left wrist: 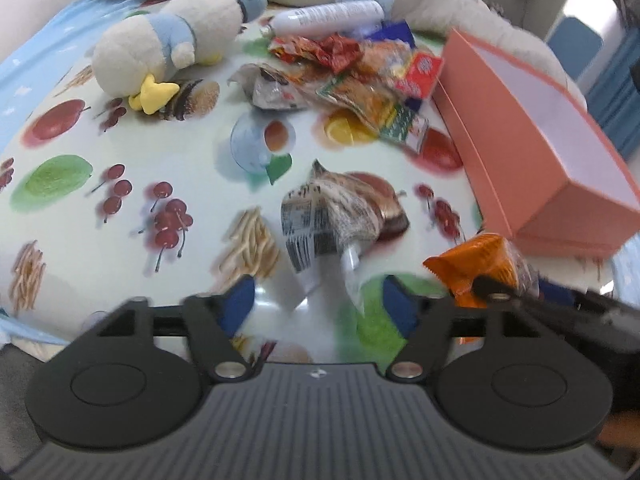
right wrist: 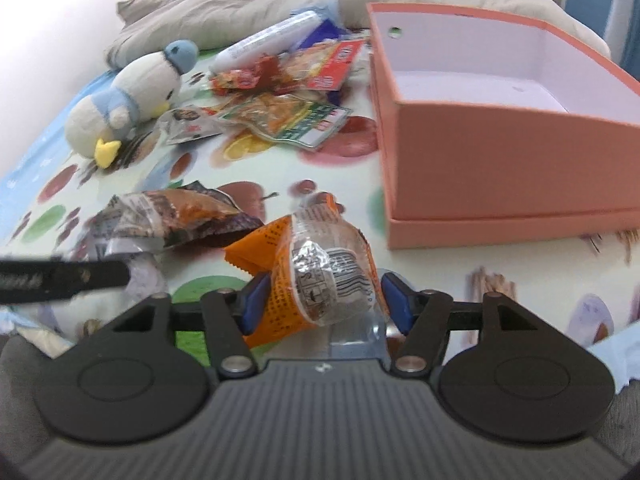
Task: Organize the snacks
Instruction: 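Close the left tool on the white printed snack bag while the right tool grasps the orange-wrapped snack, then lift the white bag with the left tool while the right tool lifts the orange snack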
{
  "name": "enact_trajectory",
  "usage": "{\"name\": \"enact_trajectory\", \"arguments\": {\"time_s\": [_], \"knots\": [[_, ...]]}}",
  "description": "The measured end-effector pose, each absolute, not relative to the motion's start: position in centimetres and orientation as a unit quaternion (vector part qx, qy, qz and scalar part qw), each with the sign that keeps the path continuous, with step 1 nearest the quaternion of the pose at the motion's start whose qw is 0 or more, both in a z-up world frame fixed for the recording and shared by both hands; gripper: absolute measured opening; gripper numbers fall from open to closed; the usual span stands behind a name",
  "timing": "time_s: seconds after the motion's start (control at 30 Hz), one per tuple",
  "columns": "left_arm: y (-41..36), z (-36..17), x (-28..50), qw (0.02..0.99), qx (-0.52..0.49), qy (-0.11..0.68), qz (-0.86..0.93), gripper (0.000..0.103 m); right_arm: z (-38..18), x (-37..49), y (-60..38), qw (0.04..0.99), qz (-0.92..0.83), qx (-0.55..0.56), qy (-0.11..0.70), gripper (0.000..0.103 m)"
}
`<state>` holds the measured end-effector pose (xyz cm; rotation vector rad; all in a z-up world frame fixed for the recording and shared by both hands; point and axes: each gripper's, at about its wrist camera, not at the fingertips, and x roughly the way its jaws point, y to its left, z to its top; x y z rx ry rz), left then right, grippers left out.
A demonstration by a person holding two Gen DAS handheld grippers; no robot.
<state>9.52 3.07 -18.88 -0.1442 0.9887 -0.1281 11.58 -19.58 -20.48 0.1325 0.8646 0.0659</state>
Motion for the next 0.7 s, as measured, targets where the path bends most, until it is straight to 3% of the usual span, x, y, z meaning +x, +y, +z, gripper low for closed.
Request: {"name": "enact_trajectory", "arguments": {"time_s": [0.13, 0.43, 0.7], "knots": [[3.3, -18.5, 8.9, 0.877, -0.043, 0.472, -0.079, 0.083, -20.9, 11.2, -20.8, 0.901, 0.033, 0.093, 0.423, 0.086], [1.5, -16.0, 11.7, 0.873, 0.111, 0.441, -0.176, 0.088, -20.9, 10.2, -22.0, 0.902, 0.071, 0.096, 0.414, 0.086], [-1.6, -18.4, 14.0, 0.866, 0.183, 0.433, -0.171, 0.089, -20.4, 10.2, -21.9, 0.909, 0.093, 0.090, 0.397, 0.086]]}}
